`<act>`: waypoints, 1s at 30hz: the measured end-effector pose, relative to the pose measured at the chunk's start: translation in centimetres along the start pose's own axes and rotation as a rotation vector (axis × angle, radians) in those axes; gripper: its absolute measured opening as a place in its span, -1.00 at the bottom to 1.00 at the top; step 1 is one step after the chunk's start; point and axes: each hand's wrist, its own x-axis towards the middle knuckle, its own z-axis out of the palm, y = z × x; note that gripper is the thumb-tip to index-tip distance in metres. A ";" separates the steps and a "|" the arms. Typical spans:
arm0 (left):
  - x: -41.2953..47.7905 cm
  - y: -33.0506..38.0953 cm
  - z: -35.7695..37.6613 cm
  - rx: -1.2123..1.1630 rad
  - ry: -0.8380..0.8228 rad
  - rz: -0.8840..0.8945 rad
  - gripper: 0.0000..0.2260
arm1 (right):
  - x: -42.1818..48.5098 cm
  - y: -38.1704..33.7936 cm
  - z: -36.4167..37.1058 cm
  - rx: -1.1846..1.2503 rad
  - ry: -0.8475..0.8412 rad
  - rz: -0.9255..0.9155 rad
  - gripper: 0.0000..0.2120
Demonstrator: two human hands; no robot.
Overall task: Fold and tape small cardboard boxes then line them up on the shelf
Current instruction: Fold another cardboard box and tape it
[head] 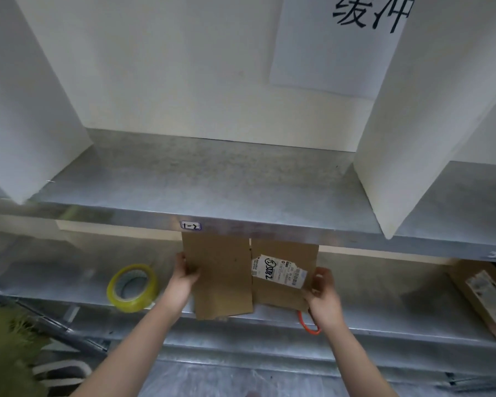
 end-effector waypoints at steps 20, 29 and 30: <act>-2.2 0.6 -0.7 0.003 -0.091 -0.047 -0.48 | -1.3 0.2 0.2 0.052 -0.025 -0.098 -0.57; -0.2 1.9 -0.2 0.192 0.022 0.027 -0.56 | 0.0 -0.1 -0.4 -0.024 -0.020 -0.095 -0.79; 0.0 1.9 -0.8 0.187 0.013 0.039 -0.60 | 0.2 -0.2 -0.8 -0.005 -0.040 -0.089 -0.76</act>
